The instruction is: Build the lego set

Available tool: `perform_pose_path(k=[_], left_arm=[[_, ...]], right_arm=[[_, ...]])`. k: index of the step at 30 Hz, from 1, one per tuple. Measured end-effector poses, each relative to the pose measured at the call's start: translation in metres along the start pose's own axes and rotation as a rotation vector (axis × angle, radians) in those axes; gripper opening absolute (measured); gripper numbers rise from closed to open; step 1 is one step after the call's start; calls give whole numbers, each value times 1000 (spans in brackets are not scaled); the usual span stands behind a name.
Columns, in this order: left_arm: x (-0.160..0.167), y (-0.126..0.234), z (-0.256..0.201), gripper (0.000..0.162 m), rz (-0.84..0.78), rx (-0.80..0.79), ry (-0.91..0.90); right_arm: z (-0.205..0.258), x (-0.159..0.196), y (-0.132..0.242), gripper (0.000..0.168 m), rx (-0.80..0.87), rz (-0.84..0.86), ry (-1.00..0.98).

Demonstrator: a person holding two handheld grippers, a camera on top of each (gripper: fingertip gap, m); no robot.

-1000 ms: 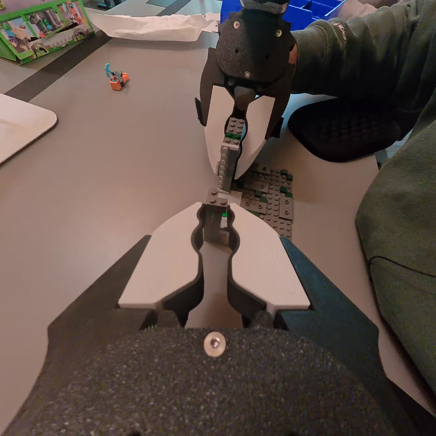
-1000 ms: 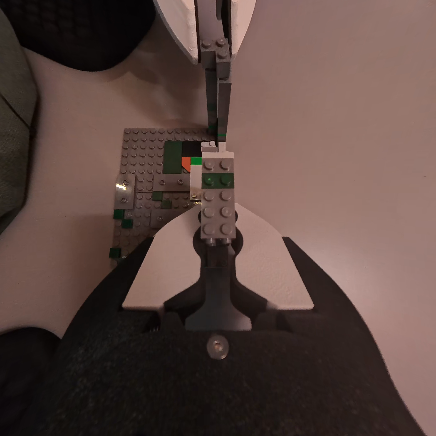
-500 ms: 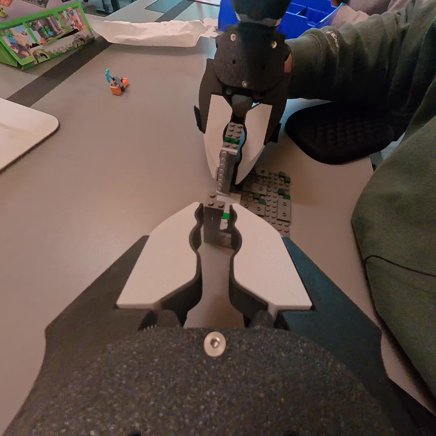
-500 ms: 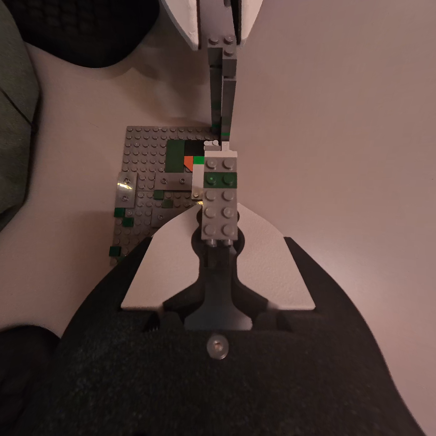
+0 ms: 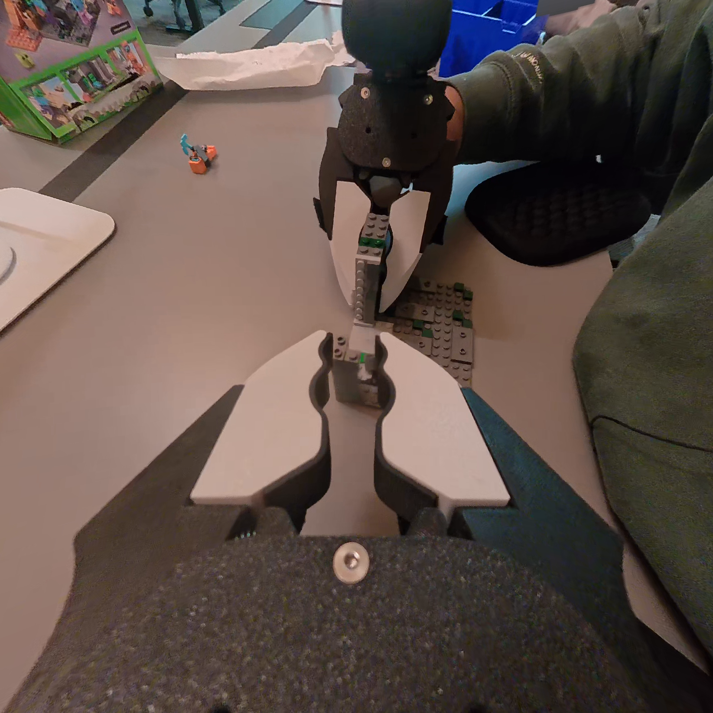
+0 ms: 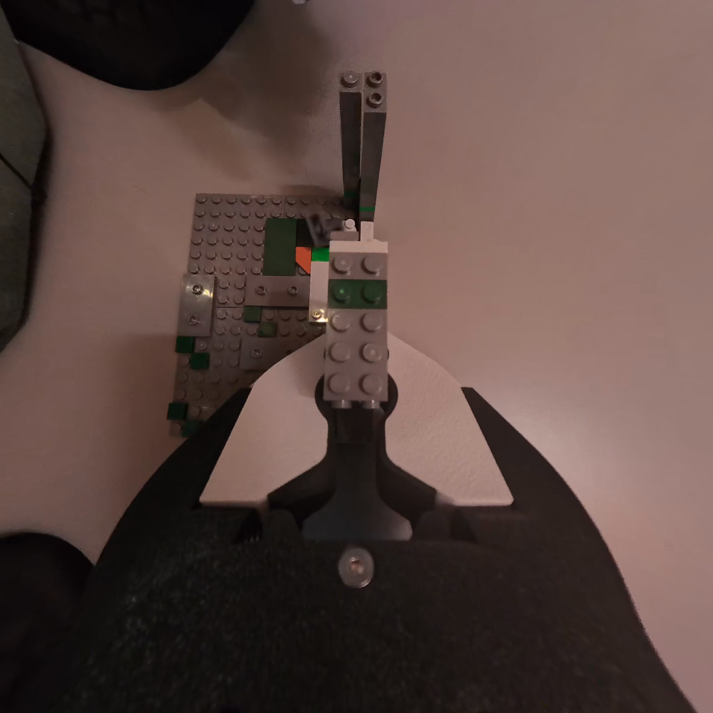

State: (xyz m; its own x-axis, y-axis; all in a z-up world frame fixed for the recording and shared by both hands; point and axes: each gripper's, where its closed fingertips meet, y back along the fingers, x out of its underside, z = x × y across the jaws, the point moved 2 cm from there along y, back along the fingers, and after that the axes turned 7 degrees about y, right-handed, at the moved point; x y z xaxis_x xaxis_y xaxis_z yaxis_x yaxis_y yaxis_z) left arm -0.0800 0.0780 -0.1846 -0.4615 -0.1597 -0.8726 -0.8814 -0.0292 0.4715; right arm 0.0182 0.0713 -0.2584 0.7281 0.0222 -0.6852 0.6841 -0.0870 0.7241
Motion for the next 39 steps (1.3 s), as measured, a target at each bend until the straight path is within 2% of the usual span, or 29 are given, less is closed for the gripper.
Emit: perform_pose_path(k=[8, 13, 18, 22, 26, 30, 33, 39], left_arm=[[-1, -8, -21, 18, 59, -17, -125], [13, -25, -41, 14, 186, 0, -173], [37, -51, -32, 18, 342, -109, -196], [44, -61, -28, 20, 411, -134, -230], [47, -64, -25, 15, 446, -143, -247], [43, -58, -27, 1, 404, -137, -230], [39, -50, -27, 0, 334, -124, -154], [9, -25, -35, 0, 13, 47, 230]], right_arm=[[0, 0, 0, 17, 2, 6, -4], [0, -1, 0, 23, 7, 7, -8], [0, -5, 5, 26, 13, -15, -5], [1, -5, 14, 28, 30, -29, -4], [2, -5, 28, 30, 69, -60, -13], [6, -10, 47, 30, 123, -108, -26], [13, -16, 56, 30, 170, -118, -9], [20, -41, 73, 31, 318, -128, 67]])
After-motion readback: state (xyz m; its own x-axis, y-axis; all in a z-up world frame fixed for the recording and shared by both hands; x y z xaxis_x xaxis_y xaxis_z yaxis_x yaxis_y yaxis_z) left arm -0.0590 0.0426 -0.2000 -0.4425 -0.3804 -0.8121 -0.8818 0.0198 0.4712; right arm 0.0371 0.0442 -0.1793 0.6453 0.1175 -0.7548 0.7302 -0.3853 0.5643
